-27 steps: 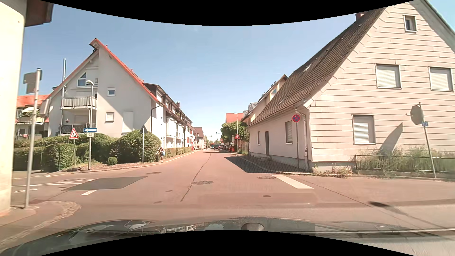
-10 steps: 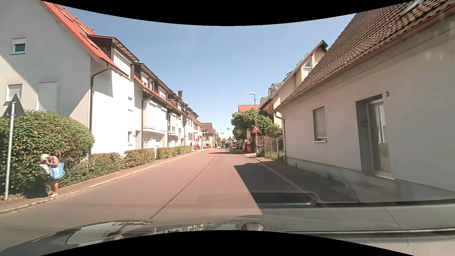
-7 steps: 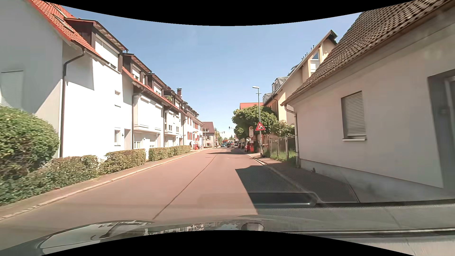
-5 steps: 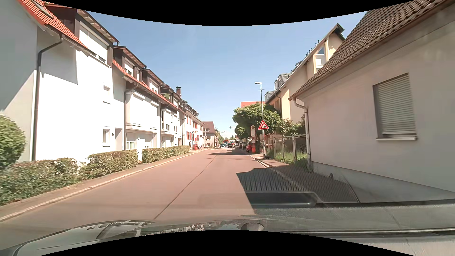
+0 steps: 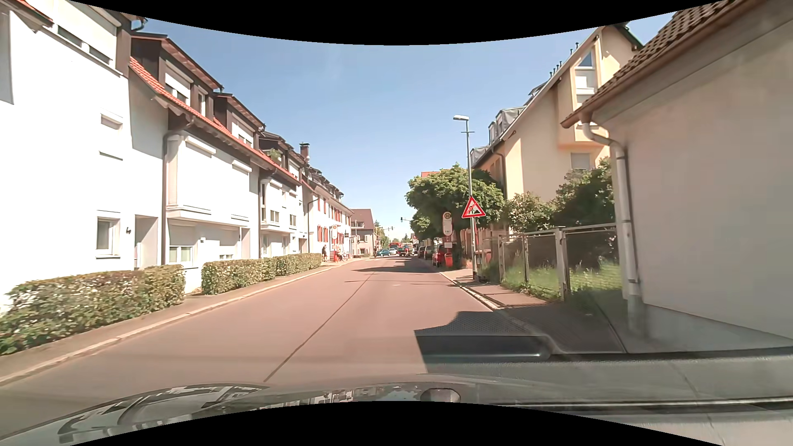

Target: Follow the waypoints while adhering to traffic rules and regulations

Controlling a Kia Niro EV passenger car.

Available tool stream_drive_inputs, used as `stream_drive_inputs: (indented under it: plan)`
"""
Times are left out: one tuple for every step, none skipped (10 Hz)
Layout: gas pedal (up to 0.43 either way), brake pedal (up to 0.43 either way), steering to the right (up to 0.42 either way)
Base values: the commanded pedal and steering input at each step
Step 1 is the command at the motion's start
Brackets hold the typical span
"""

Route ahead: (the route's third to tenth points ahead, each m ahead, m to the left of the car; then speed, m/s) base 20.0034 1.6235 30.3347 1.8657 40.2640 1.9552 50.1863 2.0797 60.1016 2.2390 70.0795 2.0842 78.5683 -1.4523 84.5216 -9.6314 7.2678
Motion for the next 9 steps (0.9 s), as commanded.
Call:
stream_drive_inputs:
  plan:
    - [0.087, 0.0, -0.004]
    - [0.087, 0.0, -0.004]
    - [0.087, 0.0, -0.004]
    - [0.087, 0.0, -0.004]
    - [0.087, 0.0, -0.004]
    - [0.087, 0.0, -0.004]
    - [0.087, 0.0, -0.004]
    - [0.087, 0.0, -0.004]
    - [0.087, 0.0, -0.004]
